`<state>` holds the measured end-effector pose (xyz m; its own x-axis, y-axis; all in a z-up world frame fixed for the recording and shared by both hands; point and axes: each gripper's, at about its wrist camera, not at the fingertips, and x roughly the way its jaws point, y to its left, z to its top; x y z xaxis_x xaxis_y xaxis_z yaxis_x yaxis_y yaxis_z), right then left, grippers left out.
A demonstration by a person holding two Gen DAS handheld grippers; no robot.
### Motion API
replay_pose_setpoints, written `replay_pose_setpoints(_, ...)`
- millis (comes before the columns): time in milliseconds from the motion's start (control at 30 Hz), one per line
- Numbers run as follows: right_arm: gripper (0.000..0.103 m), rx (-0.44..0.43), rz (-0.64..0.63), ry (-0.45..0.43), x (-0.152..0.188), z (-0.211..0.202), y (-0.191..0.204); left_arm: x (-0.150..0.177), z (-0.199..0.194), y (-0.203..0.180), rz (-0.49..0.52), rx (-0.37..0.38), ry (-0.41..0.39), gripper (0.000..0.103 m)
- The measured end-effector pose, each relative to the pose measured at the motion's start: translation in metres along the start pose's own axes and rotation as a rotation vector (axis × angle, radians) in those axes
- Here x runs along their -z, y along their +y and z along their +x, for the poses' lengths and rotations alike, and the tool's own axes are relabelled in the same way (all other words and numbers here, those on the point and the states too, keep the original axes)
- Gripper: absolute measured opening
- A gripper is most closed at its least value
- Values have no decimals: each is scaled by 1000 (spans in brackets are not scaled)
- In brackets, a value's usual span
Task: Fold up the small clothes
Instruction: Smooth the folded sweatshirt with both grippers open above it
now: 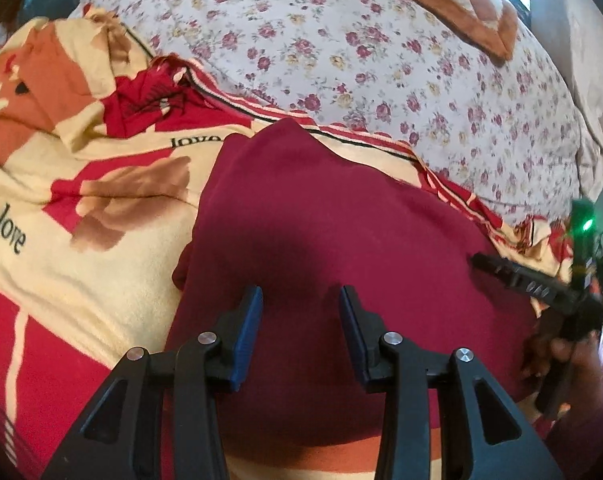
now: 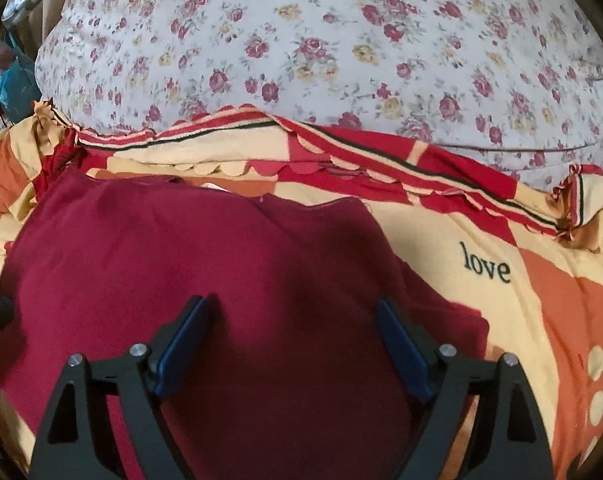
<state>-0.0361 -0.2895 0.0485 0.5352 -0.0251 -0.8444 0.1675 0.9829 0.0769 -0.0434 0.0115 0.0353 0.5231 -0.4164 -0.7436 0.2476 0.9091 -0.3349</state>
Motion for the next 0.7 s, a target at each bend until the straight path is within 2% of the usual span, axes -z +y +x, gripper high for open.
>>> replay_pose_setpoints(133, 88, -83, 52, -29, 0, -18, 9, -1, -5, 1, -3, 20, -9, 19)
replay_pose_setpoints(200, 88, -144, 53, 1, -2, -20, 20, -2, -10, 5, -24, 35, -25, 19)
replay_pose_setpoints(267, 88, -210, 38, 38, -6, -19, 35, -4, -20, 10, -38, 27, -77, 19)
replay_pose_setpoints(367, 88, -261, 38, 92, -10, -10, 53, -7, -30, 19, -64, 26, -117, 20)
replay_pose_setpoints(533, 88, -333, 37, 153, -21, 2, 88, -9, -22, 40, -154, 68, -71, 22)
replay_pose_setpoints(700, 88, -382, -34, 193, -44, 10, 129, -7, -14, 45, -175, 88, -36, 22)
